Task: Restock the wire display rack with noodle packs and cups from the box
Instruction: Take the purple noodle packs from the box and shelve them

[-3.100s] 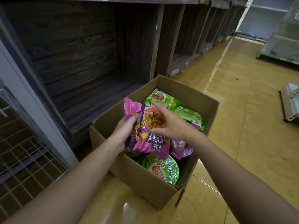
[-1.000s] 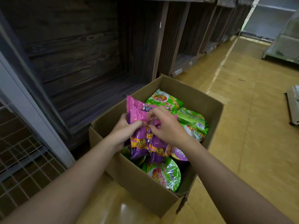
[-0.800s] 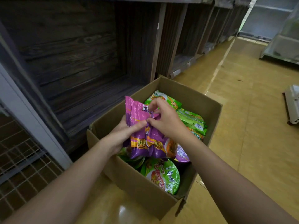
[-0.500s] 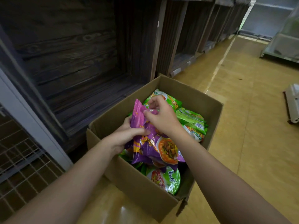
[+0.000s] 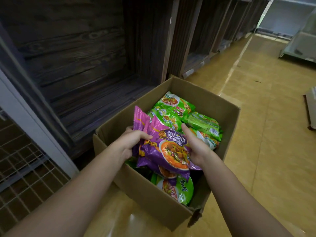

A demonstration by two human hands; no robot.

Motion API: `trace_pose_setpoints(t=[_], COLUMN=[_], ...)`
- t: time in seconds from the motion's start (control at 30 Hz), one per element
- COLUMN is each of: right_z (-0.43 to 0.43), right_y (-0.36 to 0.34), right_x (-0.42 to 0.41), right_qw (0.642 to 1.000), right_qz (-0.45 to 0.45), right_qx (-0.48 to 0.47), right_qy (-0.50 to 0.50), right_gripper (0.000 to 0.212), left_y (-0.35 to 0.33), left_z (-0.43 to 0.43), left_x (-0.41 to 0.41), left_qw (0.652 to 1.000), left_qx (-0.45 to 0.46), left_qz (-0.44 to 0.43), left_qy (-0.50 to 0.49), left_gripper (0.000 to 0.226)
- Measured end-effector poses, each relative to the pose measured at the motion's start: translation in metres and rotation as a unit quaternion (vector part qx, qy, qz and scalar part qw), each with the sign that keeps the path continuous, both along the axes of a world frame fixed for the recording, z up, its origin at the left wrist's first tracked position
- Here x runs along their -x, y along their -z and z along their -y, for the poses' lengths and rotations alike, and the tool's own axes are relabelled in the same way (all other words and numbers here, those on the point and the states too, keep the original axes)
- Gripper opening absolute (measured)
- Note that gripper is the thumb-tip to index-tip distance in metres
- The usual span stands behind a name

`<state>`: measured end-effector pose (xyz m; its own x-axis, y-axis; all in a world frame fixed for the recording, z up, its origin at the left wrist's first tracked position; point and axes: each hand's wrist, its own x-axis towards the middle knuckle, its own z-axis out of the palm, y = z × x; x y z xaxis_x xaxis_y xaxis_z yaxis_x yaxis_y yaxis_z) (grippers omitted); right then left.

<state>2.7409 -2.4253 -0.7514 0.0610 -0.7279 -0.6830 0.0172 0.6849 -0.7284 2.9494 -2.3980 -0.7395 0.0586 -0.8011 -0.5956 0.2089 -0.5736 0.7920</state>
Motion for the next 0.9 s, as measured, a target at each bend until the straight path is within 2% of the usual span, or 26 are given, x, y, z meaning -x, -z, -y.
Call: trace_pose_setpoints(t=[0.07, 0.2, 0.33, 0.4, 0.47, 0.5, 0.53, 0.63, 0.77, 0.9], right_z=[-0.002, -0.006, -0.008, -0.01, -0.012, -0.013, -0.013, -0.013, -0.011, -0.007], right_y=[-0.004, -0.006, -0.007, -0.008, -0.01, -0.012, -0.011, -0.015, -0.024, -0.036], right_x=[0.005, 0.005, -0.002, -0.005, -0.009, -0.011, -0.012, -0.016, -0.016, -0.015], right_qw=[0.998, 0.995, 0.993, 0.988, 0.986, 0.985, 0.983, 0.981, 0.978, 0.98], right_qz=[0.05, 0.068, 0.099, 0.113, 0.084, 0.063, 0.054, 0.062, 0.07, 0.068], right_qx=[-0.016, -0.035, 0.063, 0.103, 0.139, 0.154, 0.164, 0.174, 0.194, 0.181], right_qy=[-0.03, -0.061, -0.017, -0.001, -0.025, -0.044, -0.06, -0.06, -0.024, -0.05], right_gripper=[0.055, 0.05, 0.051, 0.036, 0.025, 0.029, 0.042, 0.094, 0.112, 0.139], left_y=[-0.001, -0.004, -0.01, -0.012, -0.011, -0.012, -0.013, -0.019, -0.025, -0.034], left_z=[-0.001, -0.002, 0.0, -0.001, -0.006, -0.008, -0.009, -0.012, -0.013, -0.018], left_x=[-0.001, 0.002, 0.003, 0.006, 0.007, 0.007, 0.007, 0.007, 0.009, 0.014], left_qw=[1.0, 0.999, 0.993, 0.993, 0.991, 0.989, 0.988, 0.986, 0.986, 0.988], left_qx=[-0.001, 0.021, 0.07, 0.09, 0.108, 0.112, 0.115, 0.117, 0.147, 0.15], left_qz=[-0.004, 0.009, -0.017, 0.012, 0.041, 0.043, 0.038, 0.018, -0.005, -0.001], left_qy=[-0.012, -0.036, -0.096, -0.078, -0.072, -0.083, -0.097, -0.115, -0.084, -0.03], left_gripper=[0.072, 0.065, 0.058, 0.061, 0.061, 0.06, 0.059, 0.058, 0.056, 0.051])
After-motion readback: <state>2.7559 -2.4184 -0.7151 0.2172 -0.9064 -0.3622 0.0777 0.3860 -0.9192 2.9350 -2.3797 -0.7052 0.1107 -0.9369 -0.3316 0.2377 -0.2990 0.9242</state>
